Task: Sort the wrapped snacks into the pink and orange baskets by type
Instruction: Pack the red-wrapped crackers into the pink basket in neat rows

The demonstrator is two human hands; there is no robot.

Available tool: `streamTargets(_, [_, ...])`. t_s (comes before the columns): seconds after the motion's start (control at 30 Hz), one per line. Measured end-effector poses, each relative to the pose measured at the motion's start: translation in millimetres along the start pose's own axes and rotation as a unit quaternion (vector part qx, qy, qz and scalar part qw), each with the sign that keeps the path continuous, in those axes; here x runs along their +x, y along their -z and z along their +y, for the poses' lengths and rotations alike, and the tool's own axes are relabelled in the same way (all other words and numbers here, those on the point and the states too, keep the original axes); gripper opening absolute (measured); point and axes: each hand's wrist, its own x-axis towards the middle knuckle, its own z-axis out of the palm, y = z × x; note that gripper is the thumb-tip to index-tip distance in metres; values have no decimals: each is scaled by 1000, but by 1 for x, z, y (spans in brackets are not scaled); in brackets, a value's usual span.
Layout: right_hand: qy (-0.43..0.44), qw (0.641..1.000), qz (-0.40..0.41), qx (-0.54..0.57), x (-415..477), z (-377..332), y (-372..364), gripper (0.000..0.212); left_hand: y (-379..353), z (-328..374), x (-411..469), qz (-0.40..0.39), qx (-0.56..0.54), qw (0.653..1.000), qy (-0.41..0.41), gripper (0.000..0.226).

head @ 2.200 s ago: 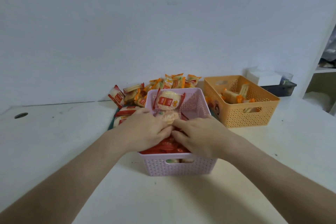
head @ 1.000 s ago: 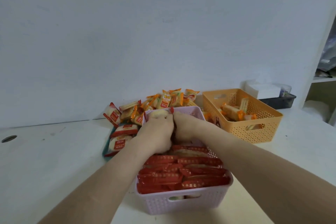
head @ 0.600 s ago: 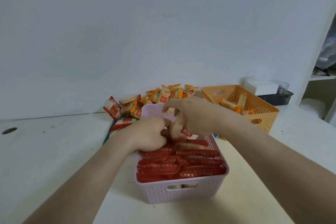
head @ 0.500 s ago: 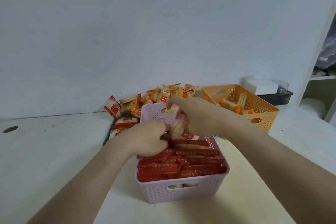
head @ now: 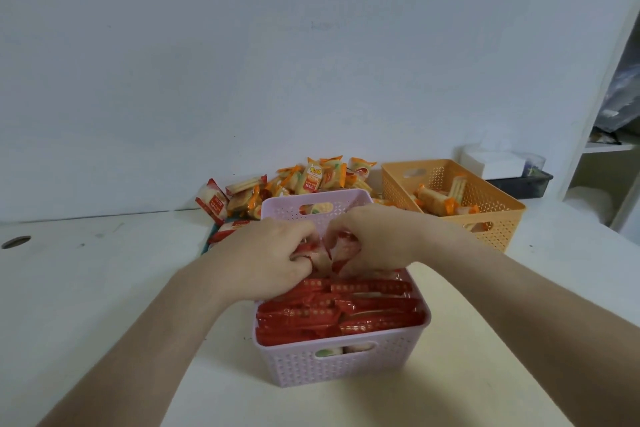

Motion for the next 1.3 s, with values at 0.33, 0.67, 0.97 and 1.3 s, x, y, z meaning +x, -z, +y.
streamTargets(0.33, [15, 994, -106, 24, 2, 7, -6, 27, -21, -3, -6, -18, 109, 993, -45, 33])
streamTargets(0.67, [-19, 997, -60, 39, -16, -6, -9, 49, -21, -8, -5, -11, 3, 1000, -9, 33])
streamTargets(0.97, [22, 990, 132, -39, -43, -15, -53, 59, -24, -5, -24, 64, 0, 997, -44, 30])
streamTargets(1.3, [34, 938, 167, 302, -37, -2, -4, 34, -9, -33, -24, 260, -223, 939, 27, 21])
